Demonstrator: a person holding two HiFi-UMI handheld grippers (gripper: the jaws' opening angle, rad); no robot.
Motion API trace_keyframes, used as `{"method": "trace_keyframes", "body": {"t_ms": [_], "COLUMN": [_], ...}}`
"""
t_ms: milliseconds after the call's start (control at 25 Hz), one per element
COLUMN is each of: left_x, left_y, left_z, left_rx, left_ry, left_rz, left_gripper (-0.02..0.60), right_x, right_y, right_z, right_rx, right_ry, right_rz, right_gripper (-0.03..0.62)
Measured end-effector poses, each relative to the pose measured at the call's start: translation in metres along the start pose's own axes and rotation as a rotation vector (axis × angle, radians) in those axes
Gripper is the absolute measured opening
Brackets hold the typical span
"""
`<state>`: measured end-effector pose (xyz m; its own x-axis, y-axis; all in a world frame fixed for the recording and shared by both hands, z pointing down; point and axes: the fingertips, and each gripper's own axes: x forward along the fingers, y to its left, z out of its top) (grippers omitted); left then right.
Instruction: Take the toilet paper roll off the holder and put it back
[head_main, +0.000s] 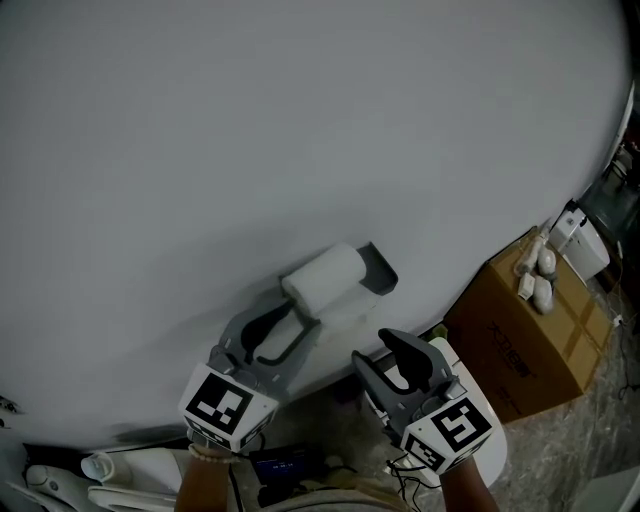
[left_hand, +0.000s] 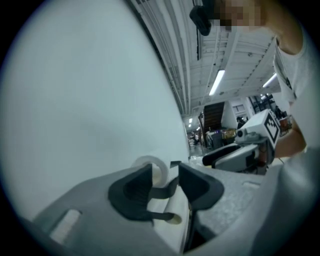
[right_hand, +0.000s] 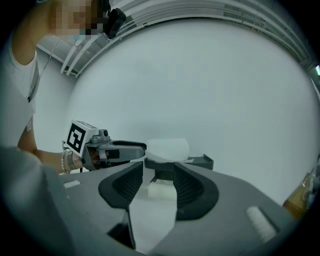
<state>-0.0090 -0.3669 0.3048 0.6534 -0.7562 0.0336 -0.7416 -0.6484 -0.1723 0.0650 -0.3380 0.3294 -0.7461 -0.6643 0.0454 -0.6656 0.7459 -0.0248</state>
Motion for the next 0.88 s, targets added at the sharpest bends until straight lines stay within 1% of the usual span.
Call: {"method": "trace_keyframes", "body": {"t_ms": [160,200,240,280,320,360,440,520,640,760,880], "left_x": [-0.023,-0.03,-0.038,-0.045,-0.052,-0.06,-0.074,-0.088,-0.108,-0.129,-0.147], "left_y": [-0.006,-0.007,-0.009,-0.011,-0.012,-0.013,-0.016,-0.019,-0.025,-0.033,-0.04], "left_z": [0.002,0.003,0.004,0.005,0.006,0.006,0.008,0.01,0.009,0.005,-0.005], "left_rx": [-0.006,-0.011,-0.017,-0.023,-0.028,-0.032,-0.037,-0.039,-0.025,-0.008,0.007], "left_ry": [-0.008,-0.015,-0.023,-0.03,-0.035,-0.038,-0.044,-0.044,-0.031,-0.022,0.015], "left_rz": [0.012,0.015,0.017,0.02,0.024,0.031,0.044,0.052,0.057,0.059,0.061], "left_gripper": [0.156,0.143,0.101,0.075,0.054,0.031,-0.006,-0.005,-0.005,-0.005,-0.005], "right_x": [-0.01,-0.012,-0.015,-0.017,-0.019,-0.021,-0.026,-0.032,-0.042,-0.052,-0.061], "right_y": [0.016,0.021,0.026,0.032,0.038,0.043,0.053,0.06,0.069,0.082,0.097], "right_z": [-0.001,-0.001,-0.001,-0.001,-0.001,-0.001,-0.001,0.0,0.0,-0.001,-0.004], "right_rx": [-0.007,-0.014,-0.025,-0.039,-0.053,-0.062,-0.054,-0.023,0.013,0.015,0.007], "right_ry": [0.001,0.0,-0.003,-0.004,-0.003,-0.002,-0.008,-0.021,-0.036,-0.041,-0.035], "right_rz": [-0.036,-0.046,-0.055,-0.062,-0.07,-0.08,-0.108,-0.14,-0.185,-0.222,-0.252], "right_gripper": [0.195,0.195,0.193,0.189,0.161,0.146,0.098,0.062,0.026,0.021,0.021]}}
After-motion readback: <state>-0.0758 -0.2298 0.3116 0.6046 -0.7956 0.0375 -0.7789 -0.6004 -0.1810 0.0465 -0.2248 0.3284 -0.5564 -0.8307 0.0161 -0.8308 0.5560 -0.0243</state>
